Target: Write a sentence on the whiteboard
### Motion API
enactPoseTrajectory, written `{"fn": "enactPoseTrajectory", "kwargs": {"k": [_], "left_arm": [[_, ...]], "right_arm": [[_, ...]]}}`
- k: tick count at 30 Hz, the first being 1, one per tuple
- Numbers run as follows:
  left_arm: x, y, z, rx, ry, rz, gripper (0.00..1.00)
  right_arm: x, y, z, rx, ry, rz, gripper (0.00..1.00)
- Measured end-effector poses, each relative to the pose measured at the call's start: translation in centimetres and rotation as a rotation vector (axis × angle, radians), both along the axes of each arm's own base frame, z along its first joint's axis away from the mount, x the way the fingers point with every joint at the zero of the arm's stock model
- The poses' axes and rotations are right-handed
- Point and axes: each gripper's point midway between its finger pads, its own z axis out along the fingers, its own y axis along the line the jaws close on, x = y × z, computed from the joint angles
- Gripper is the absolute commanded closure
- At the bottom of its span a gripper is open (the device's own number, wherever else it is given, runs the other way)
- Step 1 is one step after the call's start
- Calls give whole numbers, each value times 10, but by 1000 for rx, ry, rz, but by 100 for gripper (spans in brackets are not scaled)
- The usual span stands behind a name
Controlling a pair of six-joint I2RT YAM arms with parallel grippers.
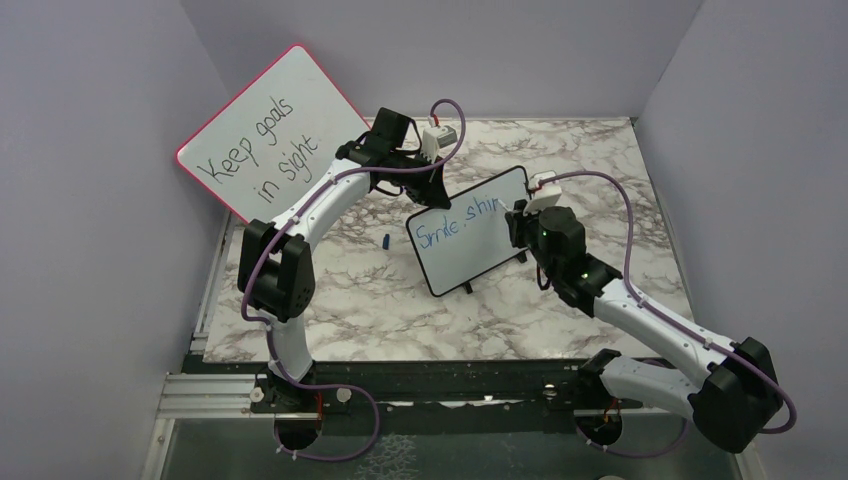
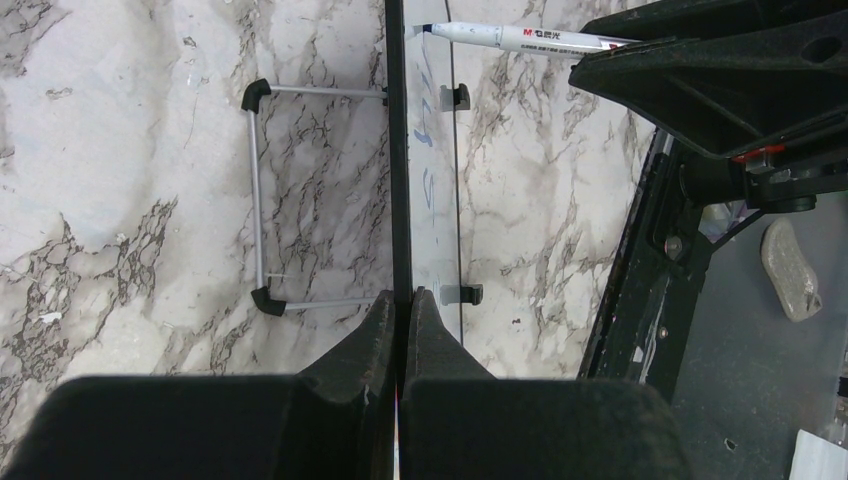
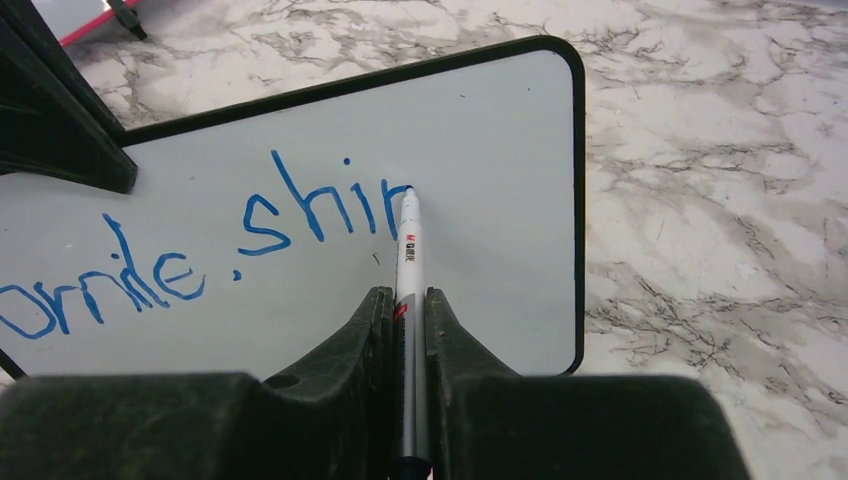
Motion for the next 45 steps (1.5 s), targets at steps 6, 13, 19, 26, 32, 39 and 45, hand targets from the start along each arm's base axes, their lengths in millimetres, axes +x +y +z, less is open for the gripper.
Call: {"fn": "enactPoseTrajectory", "kwargs": {"k": [6,13,19,26,32,39,45], "left_arm": [[0,0,0,0,0,0,100],[0,0,0,1,2,0,100],[0,0,1,1,2,0,100],[-1,0,1,1,3,0,100],[-1,0,1,2,4,0,100],[-1,0,1,2,4,0,100],[-1,0,1,2,5,0,100]], "right_arm": [[-1,-1,-1,8,7,-6,99],[-6,-5,-8,-1,44,-11,99],[-8,-6,-12,-7,59,-13,99],[-10,-7,-10,-6,58,-13,99],[-12,-11,0,15,23,-23,99],[-7,-13,9,39,-12,-36,99],[-1,-12,6,40,-11,-40,99]]}}
